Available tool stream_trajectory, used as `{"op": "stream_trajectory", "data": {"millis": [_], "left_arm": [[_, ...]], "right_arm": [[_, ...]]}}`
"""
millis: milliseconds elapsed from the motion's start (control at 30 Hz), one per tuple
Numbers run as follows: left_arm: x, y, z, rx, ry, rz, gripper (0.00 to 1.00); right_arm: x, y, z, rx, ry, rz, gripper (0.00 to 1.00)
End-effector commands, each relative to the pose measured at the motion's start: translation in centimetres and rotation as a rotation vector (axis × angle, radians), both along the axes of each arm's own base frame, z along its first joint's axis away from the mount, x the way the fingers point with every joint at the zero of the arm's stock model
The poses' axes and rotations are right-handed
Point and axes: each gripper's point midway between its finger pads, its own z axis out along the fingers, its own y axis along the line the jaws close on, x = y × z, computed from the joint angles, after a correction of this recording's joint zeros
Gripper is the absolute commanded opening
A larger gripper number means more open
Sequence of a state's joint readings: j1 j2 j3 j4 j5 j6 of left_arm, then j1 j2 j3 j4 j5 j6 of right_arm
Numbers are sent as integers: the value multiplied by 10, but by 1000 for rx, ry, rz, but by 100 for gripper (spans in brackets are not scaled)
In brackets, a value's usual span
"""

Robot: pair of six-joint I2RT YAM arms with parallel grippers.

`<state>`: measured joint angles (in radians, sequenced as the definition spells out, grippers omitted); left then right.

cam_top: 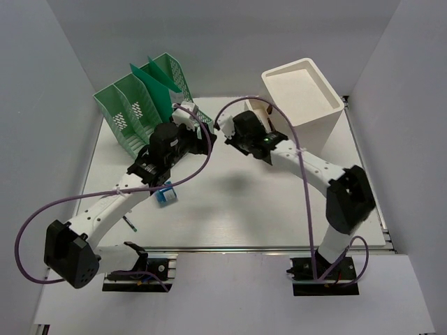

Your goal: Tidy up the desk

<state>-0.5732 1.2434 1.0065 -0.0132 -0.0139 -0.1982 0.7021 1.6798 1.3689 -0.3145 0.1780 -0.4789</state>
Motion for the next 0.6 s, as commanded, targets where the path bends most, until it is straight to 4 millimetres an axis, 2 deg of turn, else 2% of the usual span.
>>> {"op": "stream_trajectory", "data": {"millis": [0,33,67,133,167,567], "left_arm": [[1,18,11,27,-48,77,82],[0,20,15,24,-62,86,82],[0,22,13,29,-63,90,82],[0,23,14,29,-67,96,82],[0,23,13,30,-64,96,82],[-2,26,17,23,-75,105,82]], "right_arm": [[25,-19,3,-168,-72,-174,0],[29,-19,-6,-206,-71,-194,0],[33,-16,0,-212,-87,-200,0],[40,-21,-5,-261,-100,-229,0],[44,-21,-1,-264,-112,-241,0],[55,-54,-21,-461,-174,-341,0]]}}
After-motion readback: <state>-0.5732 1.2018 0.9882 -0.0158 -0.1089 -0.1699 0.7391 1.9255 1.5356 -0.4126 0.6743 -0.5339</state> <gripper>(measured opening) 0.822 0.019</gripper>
